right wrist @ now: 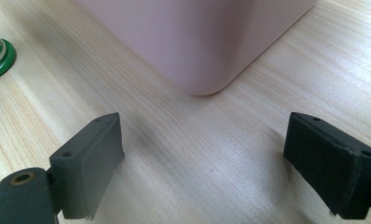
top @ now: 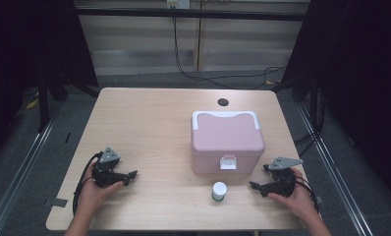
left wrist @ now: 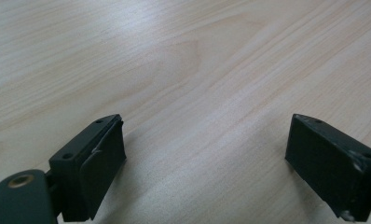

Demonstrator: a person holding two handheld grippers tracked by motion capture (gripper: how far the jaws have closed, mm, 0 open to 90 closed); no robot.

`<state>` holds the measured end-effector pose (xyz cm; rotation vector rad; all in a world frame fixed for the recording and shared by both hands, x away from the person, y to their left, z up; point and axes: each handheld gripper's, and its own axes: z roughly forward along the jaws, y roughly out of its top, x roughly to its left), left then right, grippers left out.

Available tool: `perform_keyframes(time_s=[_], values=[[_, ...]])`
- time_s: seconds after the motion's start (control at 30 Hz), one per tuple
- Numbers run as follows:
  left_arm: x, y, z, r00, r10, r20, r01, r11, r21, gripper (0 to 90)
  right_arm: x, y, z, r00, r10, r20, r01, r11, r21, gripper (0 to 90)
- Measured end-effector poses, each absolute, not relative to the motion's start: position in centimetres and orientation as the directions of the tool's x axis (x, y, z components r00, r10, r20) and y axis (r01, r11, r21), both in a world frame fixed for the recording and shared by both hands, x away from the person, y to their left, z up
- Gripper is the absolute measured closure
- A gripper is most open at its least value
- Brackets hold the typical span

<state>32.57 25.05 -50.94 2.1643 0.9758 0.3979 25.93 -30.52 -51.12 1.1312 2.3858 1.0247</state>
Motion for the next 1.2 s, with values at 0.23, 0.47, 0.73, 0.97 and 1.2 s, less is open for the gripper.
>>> perform_keyframes(time_s=[0.23, 0.47, 0.73, 0.97, 1.2], values=[[32.5, 25.0, -50.9, 0.657, 0.753, -0.011, 0.534, -0.455, 0.713, 11.3, 25.9, -31.1, -50.7, -0.647, 0.762, 0.036, 0.558, 0.441, 0.703, 19.6], [32.7, 24.3, -49.9, 0.651, 0.759, -0.021, 0.591, -0.489, 0.641, 15.2, 26.2, -31.9, -50.0, -0.655, 0.754, 0.047, 0.572, 0.454, 0.683, 37.4], [33.0, 22.5, -48.2, 0.655, 0.750, -0.092, 0.646, -0.493, 0.583, 17.3, 26.7, -33.0, -49.0, -0.621, 0.781, 0.066, 0.611, 0.431, 0.664, 79.8], [33.4, 20.2, -46.4, 0.699, 0.705, -0.119, 0.625, -0.522, 0.580, 17.3, 28.1, -33.2, -47.6, -0.614, 0.789, 0.040, 0.603, 0.435, 0.668, 90.0], [33.6, 19.1, -45.7, 0.725, 0.674, -0.144, 0.620, -0.548, 0.561, 17.3, 29.8, -32.9, -46.3, -0.598, 0.801, 0.019, 0.596, 0.428, 0.679, 90.0]])
